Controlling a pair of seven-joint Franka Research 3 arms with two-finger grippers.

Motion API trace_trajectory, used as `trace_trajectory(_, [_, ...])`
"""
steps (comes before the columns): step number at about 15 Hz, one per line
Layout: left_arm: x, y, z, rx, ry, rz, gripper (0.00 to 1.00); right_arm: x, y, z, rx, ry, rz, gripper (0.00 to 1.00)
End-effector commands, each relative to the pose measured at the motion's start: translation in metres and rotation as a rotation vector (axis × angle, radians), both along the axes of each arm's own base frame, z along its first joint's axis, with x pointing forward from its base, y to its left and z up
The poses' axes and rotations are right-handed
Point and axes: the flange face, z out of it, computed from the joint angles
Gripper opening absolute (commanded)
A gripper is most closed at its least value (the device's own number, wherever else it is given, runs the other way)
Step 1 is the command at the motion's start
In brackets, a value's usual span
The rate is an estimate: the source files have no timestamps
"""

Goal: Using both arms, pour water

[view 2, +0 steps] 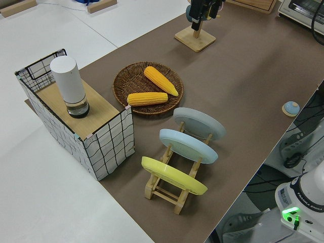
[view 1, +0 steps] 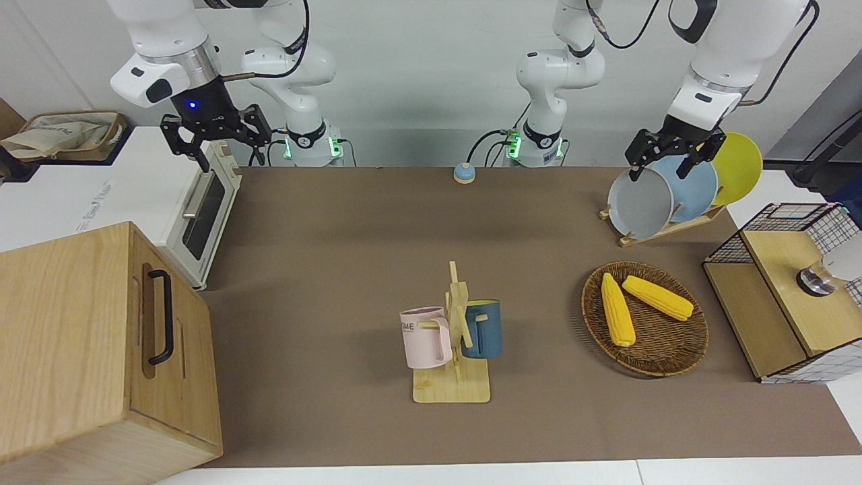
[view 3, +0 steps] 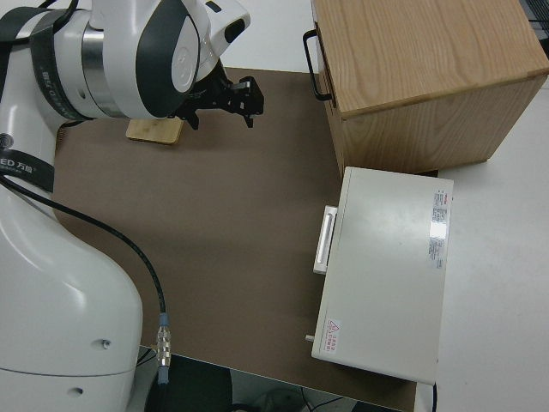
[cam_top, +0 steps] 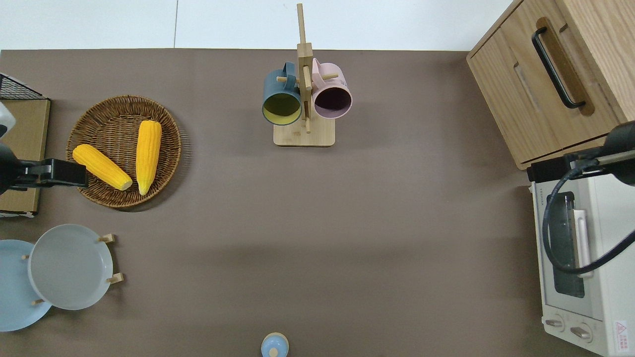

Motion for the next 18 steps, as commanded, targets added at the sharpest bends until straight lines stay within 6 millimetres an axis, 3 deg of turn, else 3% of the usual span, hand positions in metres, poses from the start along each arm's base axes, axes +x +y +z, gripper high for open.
trace_trajectory(1, [-0.002,0.01,0.003,-0.001,0.011,0.002,1.0,0.003,-0.002,0.003,0.022,-0.015,0.014,0.985])
trace_trajectory(3, [-0.002,0.023,0.003,0.0,0.009,-0.022,1.0,0.004,0.002,0.004,0.022,-0.03,0.026,0.983])
trace_trajectory(5, [-0.003,0.046,0.003,-0.001,0.01,-0.039,1.0,0.008,0.02,0.007,0.015,-0.076,0.06,0.983])
trace_trajectory(11, [-0.014,0.131,0.001,0.004,0.011,-0.118,1.0,0.014,0.061,0.014,0.029,-0.173,0.128,0.979])
trace_trajectory(15, [-0.022,0.187,-0.001,0.01,0.0,-0.147,1.0,0.018,0.07,0.014,0.039,-0.209,0.134,0.975])
trace_trajectory(18, [-0.027,0.23,-0.003,-0.012,-0.017,-0.164,1.0,0.021,0.065,0.007,0.039,-0.195,0.129,0.975])
